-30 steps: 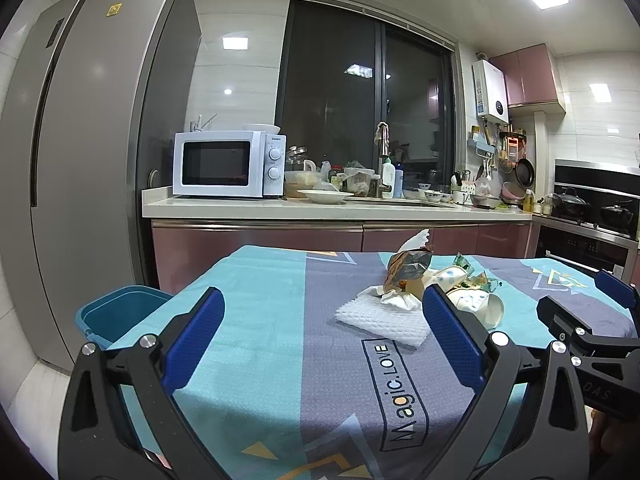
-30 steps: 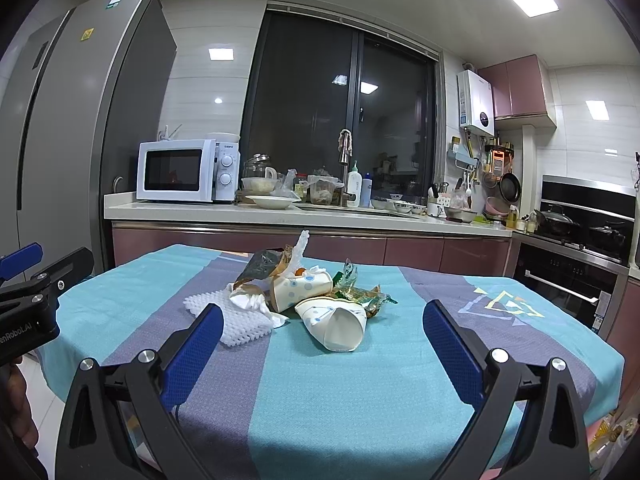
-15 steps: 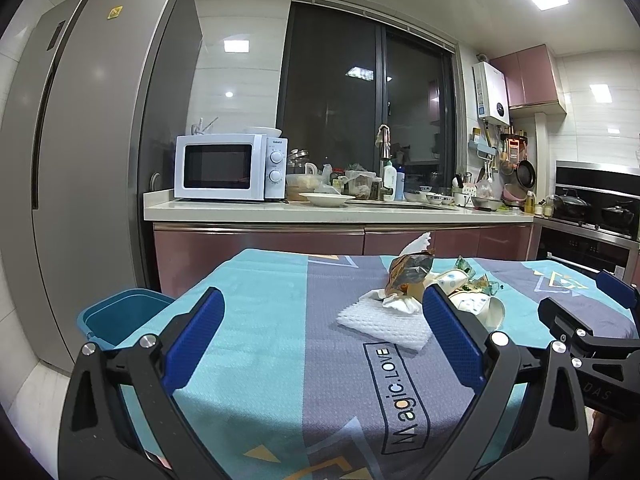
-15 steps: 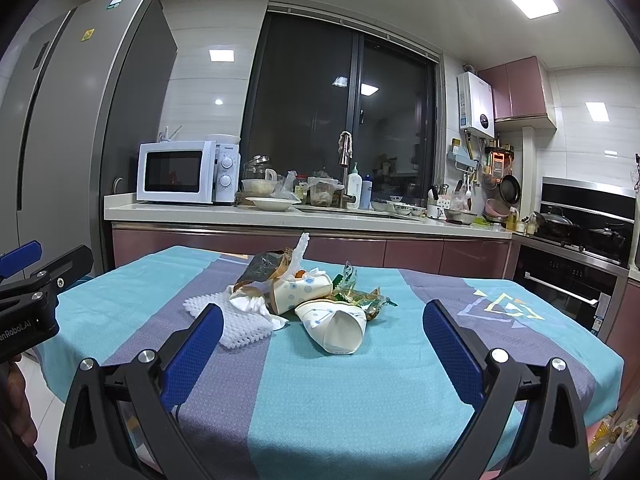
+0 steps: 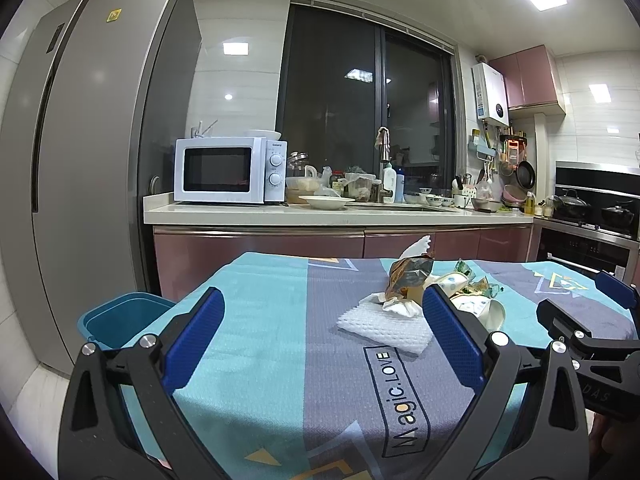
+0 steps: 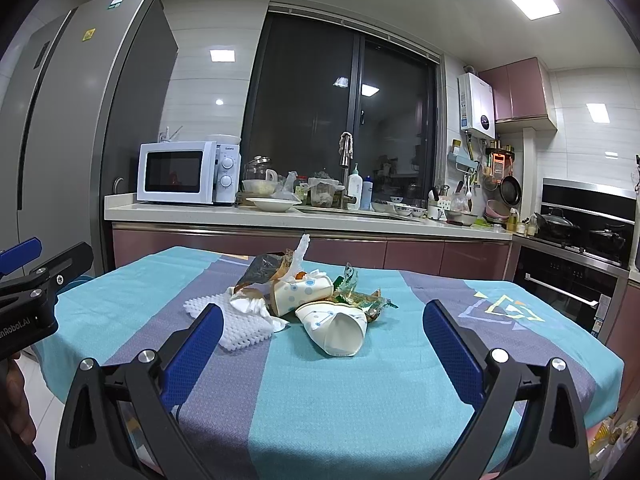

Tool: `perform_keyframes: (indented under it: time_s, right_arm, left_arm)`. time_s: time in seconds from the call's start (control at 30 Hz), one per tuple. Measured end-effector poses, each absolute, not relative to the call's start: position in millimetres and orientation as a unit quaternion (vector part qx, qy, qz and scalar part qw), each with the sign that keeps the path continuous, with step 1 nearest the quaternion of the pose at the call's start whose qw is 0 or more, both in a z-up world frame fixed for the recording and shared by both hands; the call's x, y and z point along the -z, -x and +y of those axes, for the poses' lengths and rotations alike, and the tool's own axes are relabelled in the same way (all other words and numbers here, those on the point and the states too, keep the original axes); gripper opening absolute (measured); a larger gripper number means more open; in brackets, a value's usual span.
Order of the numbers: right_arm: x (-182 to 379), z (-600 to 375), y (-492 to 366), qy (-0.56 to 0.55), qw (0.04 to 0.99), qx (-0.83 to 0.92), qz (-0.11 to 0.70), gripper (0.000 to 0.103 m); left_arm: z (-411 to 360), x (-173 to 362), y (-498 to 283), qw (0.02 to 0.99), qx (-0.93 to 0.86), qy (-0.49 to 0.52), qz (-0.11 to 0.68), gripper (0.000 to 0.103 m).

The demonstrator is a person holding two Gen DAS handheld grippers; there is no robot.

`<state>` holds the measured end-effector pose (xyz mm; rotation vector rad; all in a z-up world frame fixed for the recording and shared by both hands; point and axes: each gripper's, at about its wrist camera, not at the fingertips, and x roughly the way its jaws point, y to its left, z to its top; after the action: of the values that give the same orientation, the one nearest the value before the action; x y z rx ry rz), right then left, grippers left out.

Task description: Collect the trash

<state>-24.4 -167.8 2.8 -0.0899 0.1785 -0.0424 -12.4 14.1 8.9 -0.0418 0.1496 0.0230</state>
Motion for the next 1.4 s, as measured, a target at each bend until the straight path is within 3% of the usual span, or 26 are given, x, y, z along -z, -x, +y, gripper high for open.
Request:
perform_keyframes:
  time_s: [0.7, 1.17, 1.4]
  right_arm:
    - [-13.0, -180.5, -13.9, 0.048, 0.991, 0.038, 0.115, 0.097]
    - [4.9, -194.2, -82.2, 0.074, 0.977, 0.038, 0.196, 0.096]
    - [25.4, -209.8, -121.5, 0.036, 0.961, 0.019, 0.274, 0.096]
  left_arm:
    - [-3.9, -32.9, -33.5, 0.998, 0.035, -0.015, 0.054, 0.098]
    - [-46.0, -36.8, -135.9, 0.986, 0.093, -0.069, 0.121, 0.098]
    - [-83.0, -15.5, -204.9, 0.963, 0.131, -0.117, 0.203, 0.098]
